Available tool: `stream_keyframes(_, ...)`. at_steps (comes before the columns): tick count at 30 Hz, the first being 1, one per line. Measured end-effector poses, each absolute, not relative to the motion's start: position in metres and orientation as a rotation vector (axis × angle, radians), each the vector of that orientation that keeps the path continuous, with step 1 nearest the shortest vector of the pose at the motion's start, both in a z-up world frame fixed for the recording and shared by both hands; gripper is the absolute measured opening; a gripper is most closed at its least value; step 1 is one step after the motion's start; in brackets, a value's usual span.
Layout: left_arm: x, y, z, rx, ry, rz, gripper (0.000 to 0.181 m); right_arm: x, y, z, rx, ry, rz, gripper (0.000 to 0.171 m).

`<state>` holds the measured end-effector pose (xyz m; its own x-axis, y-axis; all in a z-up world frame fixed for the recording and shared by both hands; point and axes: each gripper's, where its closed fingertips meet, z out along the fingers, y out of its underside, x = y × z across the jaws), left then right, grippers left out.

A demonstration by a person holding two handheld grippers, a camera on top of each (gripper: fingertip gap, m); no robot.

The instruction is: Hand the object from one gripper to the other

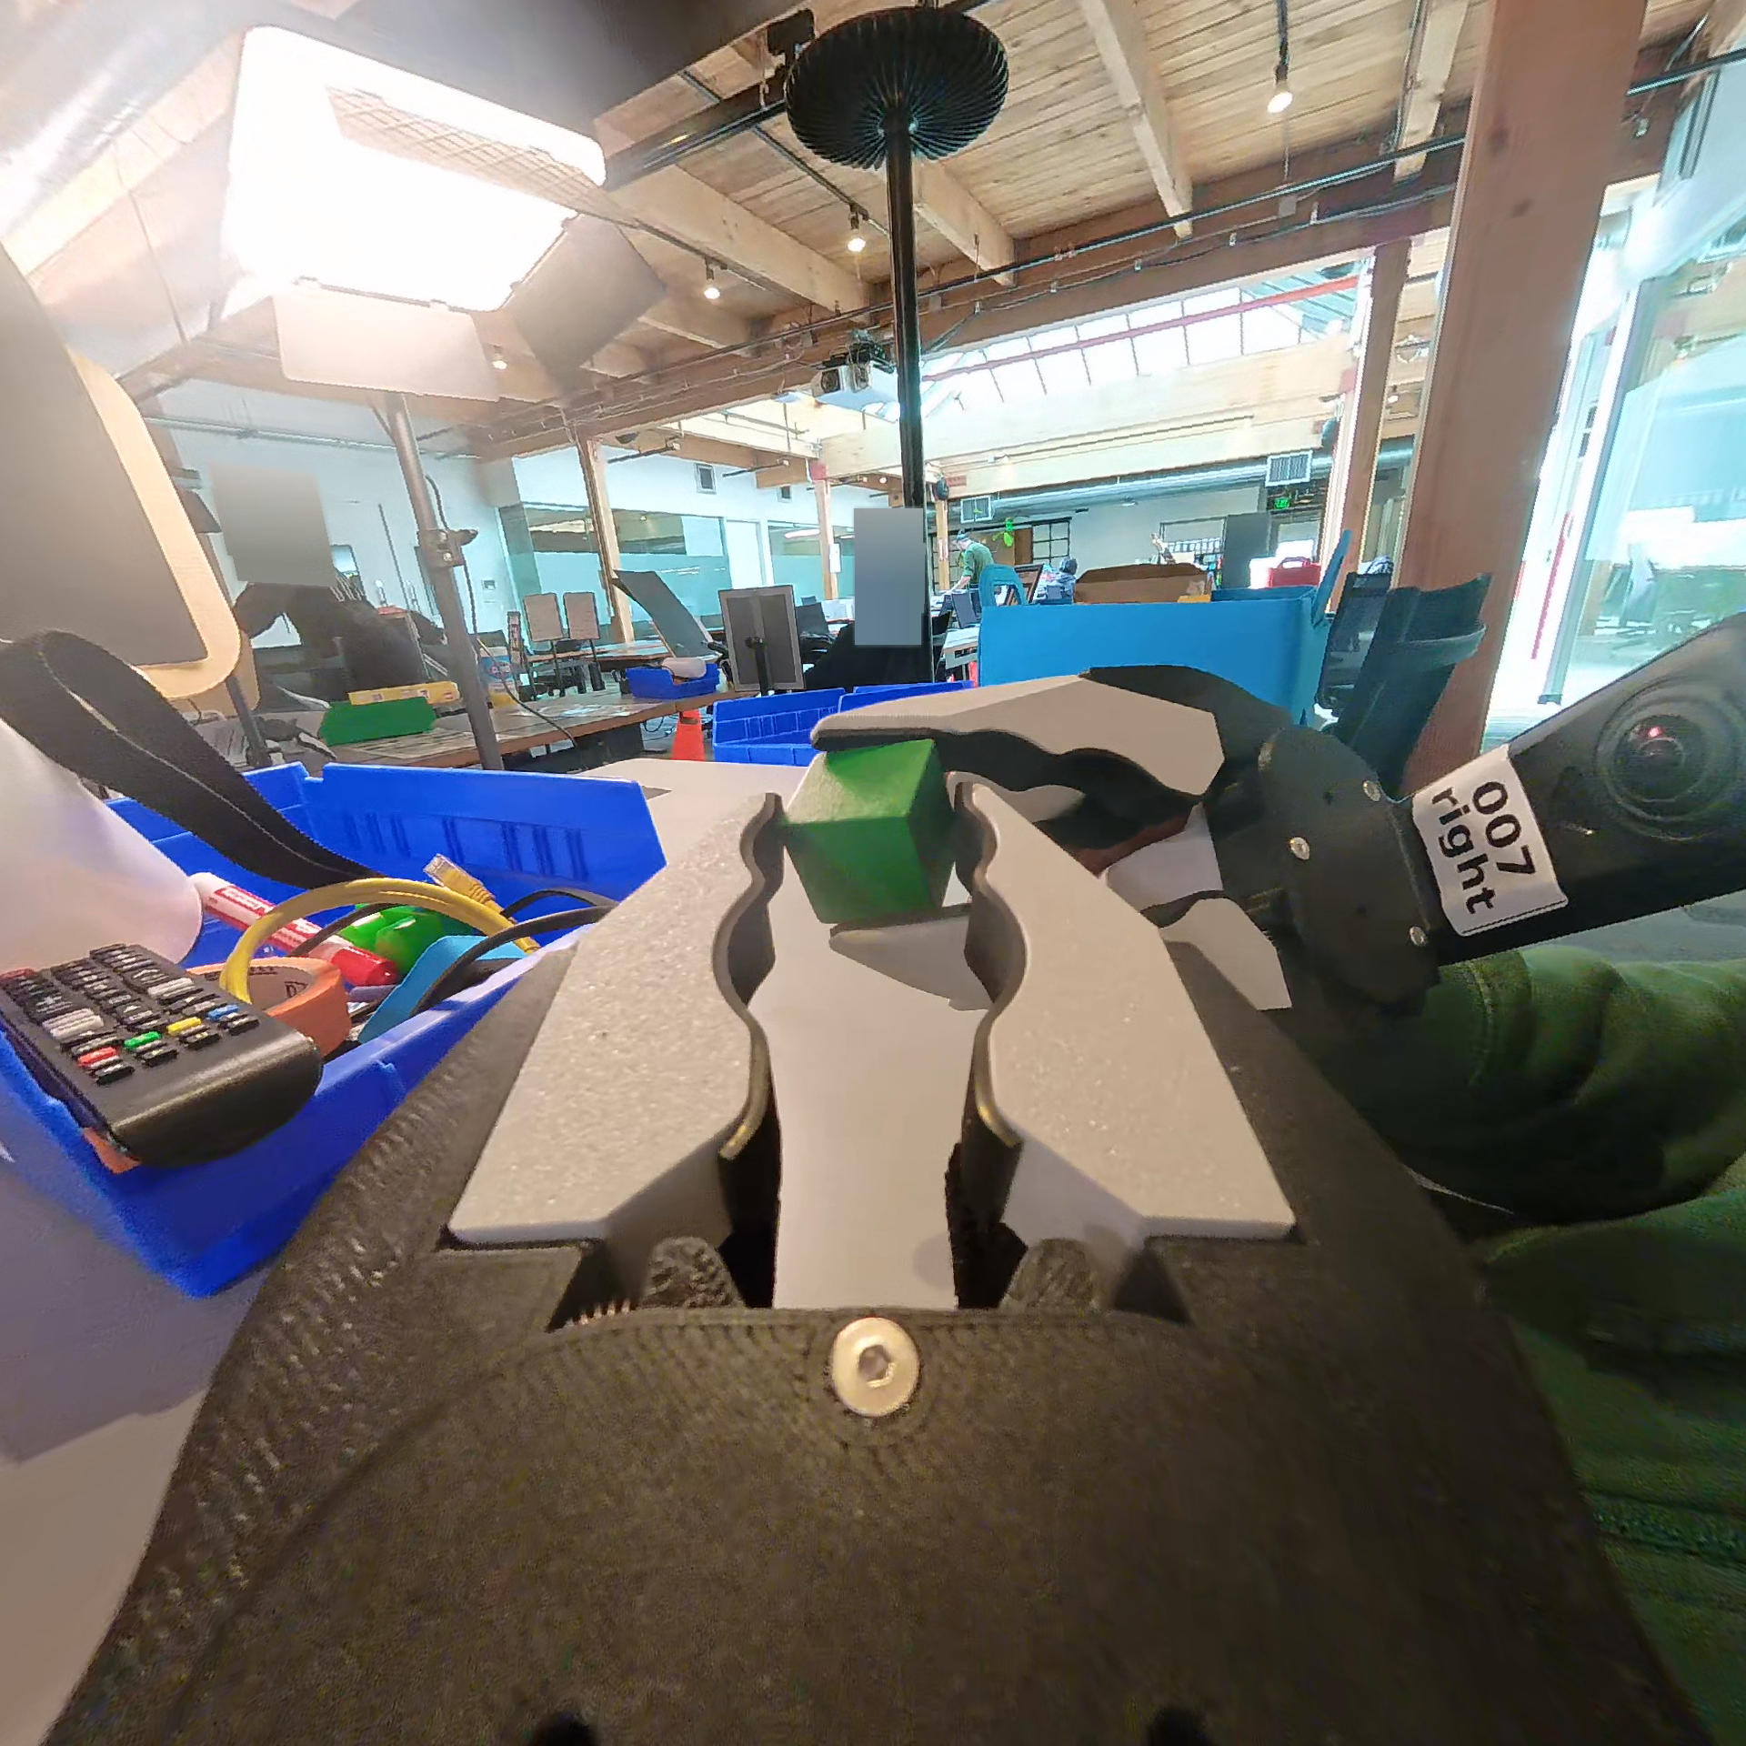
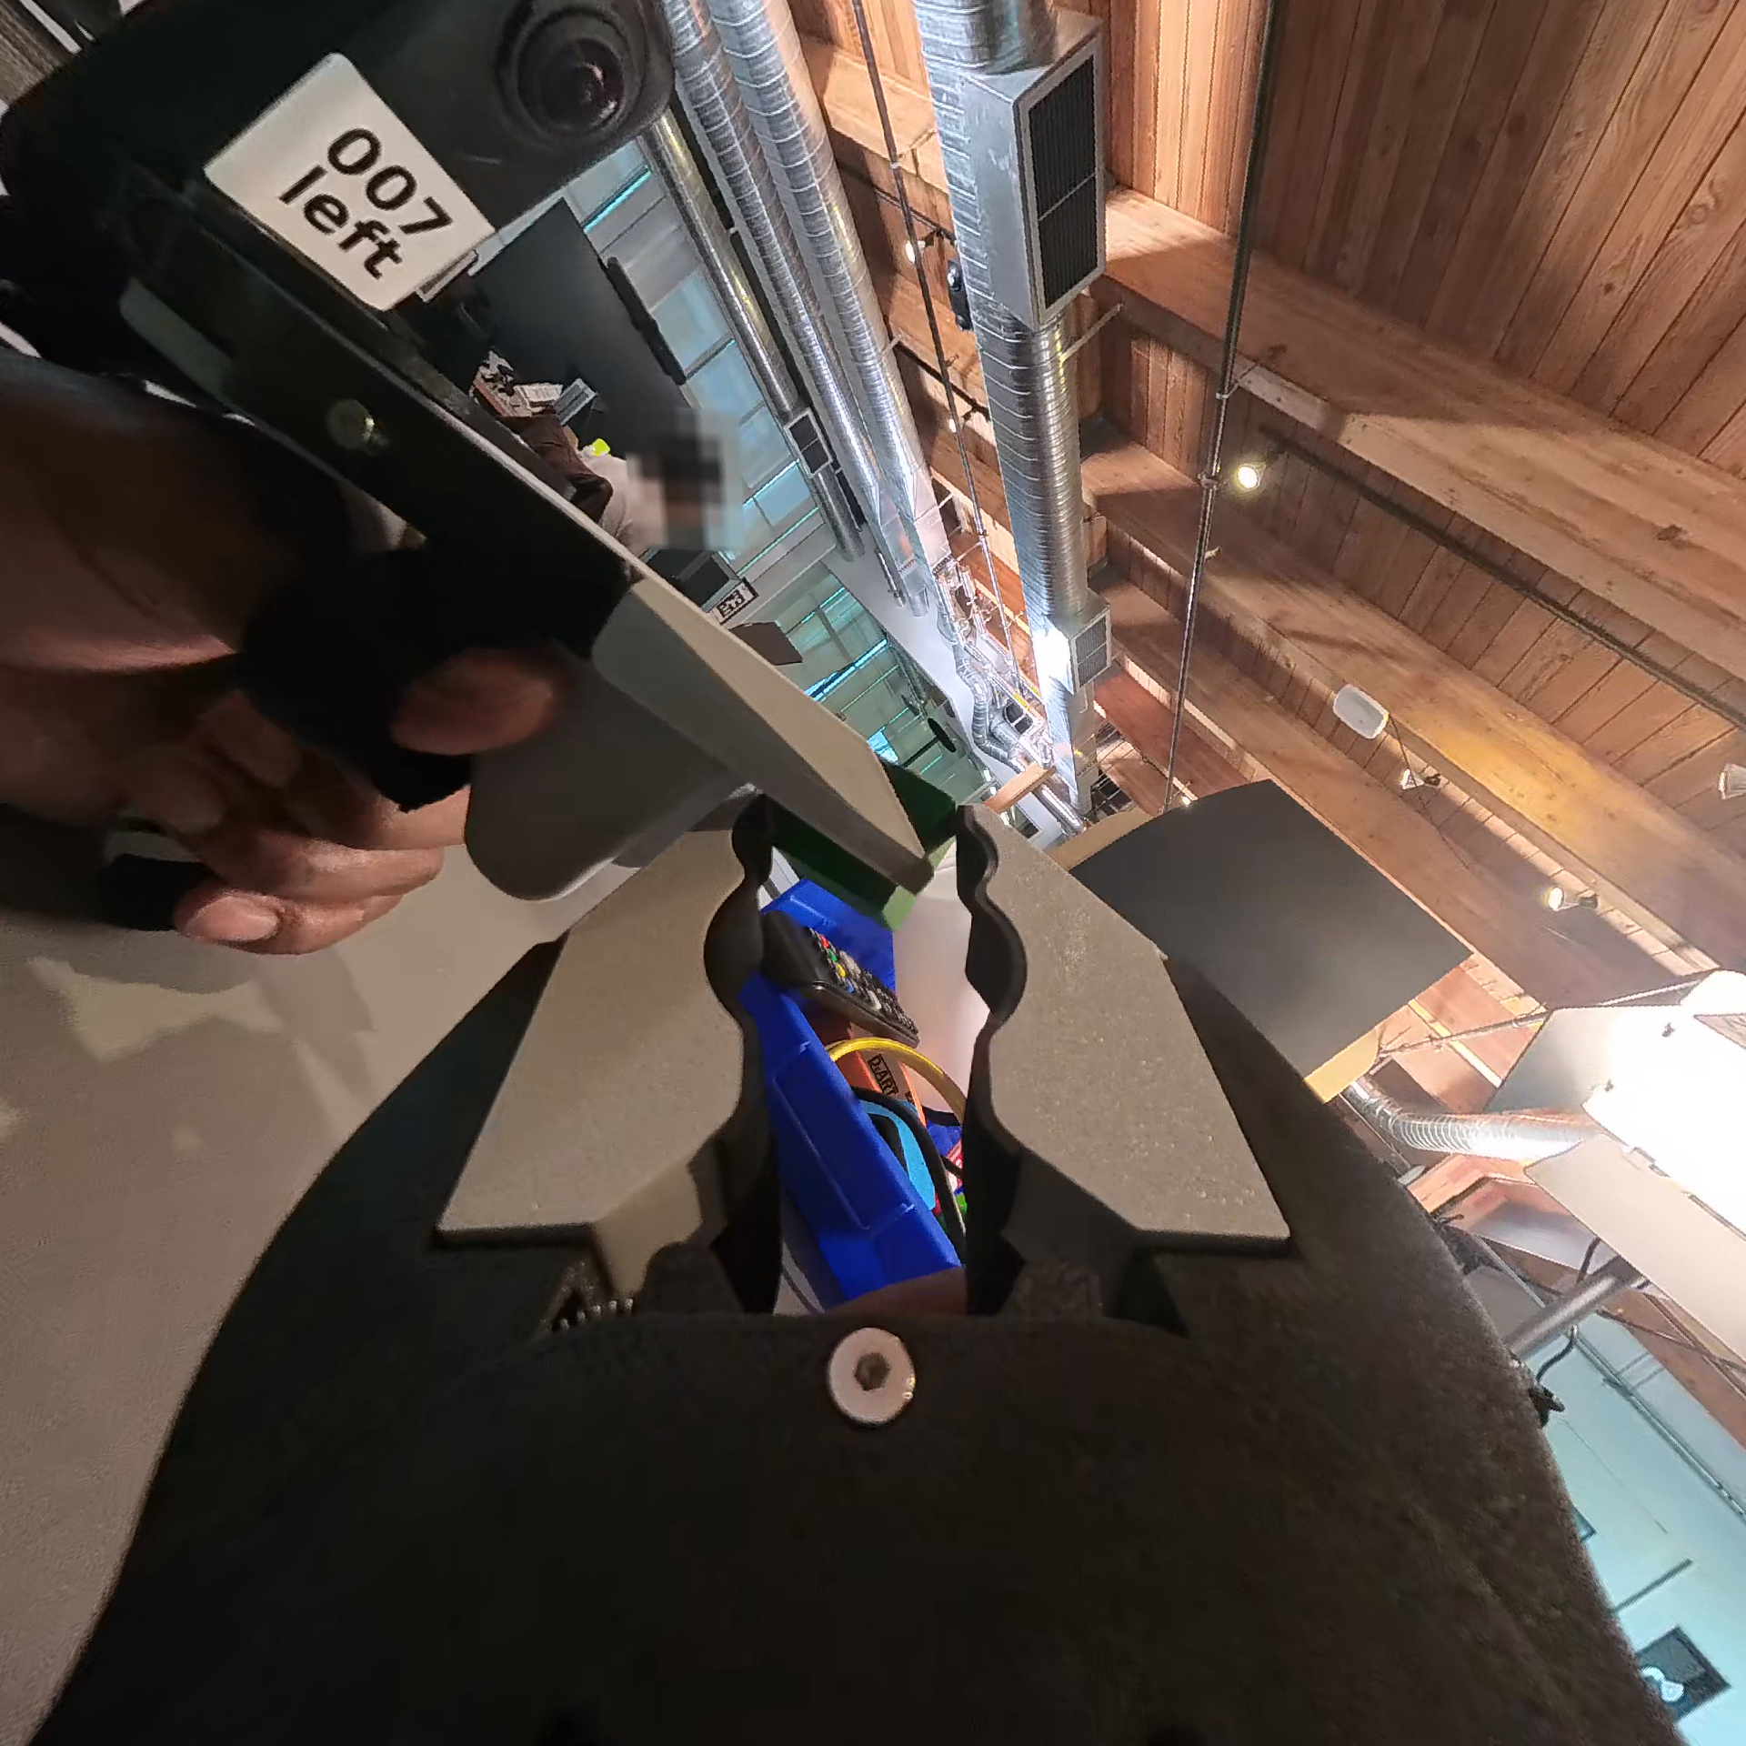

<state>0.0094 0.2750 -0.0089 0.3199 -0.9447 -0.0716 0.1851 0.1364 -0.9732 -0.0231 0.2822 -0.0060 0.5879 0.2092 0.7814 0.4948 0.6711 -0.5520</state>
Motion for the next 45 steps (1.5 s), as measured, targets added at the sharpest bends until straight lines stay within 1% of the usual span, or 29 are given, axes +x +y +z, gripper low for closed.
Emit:
stream_keyframes(8, 0.006, 0.28, -0.009, -1.134, 0.855, -0.962, 0.034, -0.023, 0.283, -0.007, -0.852, -0.956, -0.204, 0.039)
stream_keyframes(13, 0.002, 0.283, -0.007, -1.136, 0.827, -0.987, 0.03, -0.021, 0.286, -0.006, -0.865, -0.945, -0.206, 0.039)
stream_keyframes(24, 0.001, 0.283, -0.005, -1.132, 0.816, -0.991, 0.029, -0.019, 0.29, -0.008, -0.895, -0.936, -0.205, 0.037)
stream_keyframes(29, 0.0, 0.283, -0.005, -1.126, 0.812, -0.992, 0.029, -0.018, 0.291, -0.009, -0.894, -0.94, -0.217, 0.03)
stream_keyframes(45, -0.001, 0.285, -0.003, -1.105, 0.798, -0.95, 0.029, -0.019, 0.293, -0.01, -0.855, -0.956, -0.336, 0.029)
